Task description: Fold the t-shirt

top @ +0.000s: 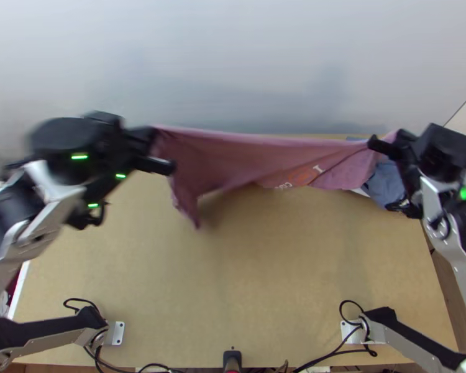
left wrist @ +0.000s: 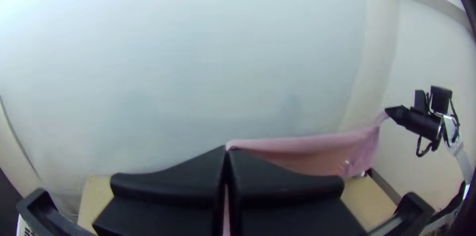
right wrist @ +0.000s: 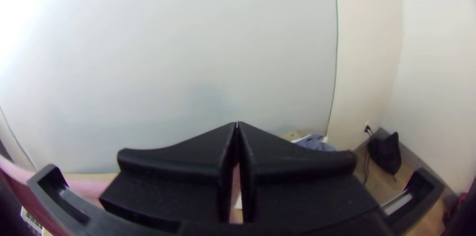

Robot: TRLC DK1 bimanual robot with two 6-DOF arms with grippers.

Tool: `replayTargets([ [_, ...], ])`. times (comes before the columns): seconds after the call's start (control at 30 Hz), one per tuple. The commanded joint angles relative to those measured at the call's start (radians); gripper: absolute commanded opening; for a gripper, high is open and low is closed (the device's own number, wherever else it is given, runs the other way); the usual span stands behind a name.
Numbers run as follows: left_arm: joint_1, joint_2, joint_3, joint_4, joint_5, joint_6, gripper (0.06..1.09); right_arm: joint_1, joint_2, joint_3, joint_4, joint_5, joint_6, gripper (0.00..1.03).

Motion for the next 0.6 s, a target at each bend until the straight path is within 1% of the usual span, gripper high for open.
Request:
replayTargets([
  [0.0,0.059,-0.112,0.071,0.054,-0.108,0.107,0.1,0.042,-0.154,-0.03,0.117,0.121,-0.2,0.03],
  [0.07,0.066,-0.135,0.075,0.073,-0.123,0.121,0.1,0.067,-0.209,-0.062,0.189,0.147,-0.292,0.03],
  [0.2,0.063,-0.187,0.081,0.073,-0.123,0.125,0.1,0.133,-0.327,-0.146,0.369,0.221,-0.489,0.03],
  [0.27,0.052,-0.224,0.078,0.064,-0.122,0.125,0.1,0.145,-0.386,-0.18,0.461,0.232,-0.576,0.03],
  [0.3,0.048,-0.241,0.083,0.058,-0.117,0.127,0.1,0.146,-0.409,-0.186,0.484,0.232,-0.61,0.03],
  [0.47,-0.007,-0.295,0.164,-0.068,-0.094,0.125,0.09,0.2,-0.502,-0.194,0.593,0.23,-0.788,0.03],
  [0.57,-0.006,-0.301,0.248,-0.161,-0.085,0.125,0.09,0.231,-0.536,-0.192,0.634,0.226,-0.863,0.03],
])
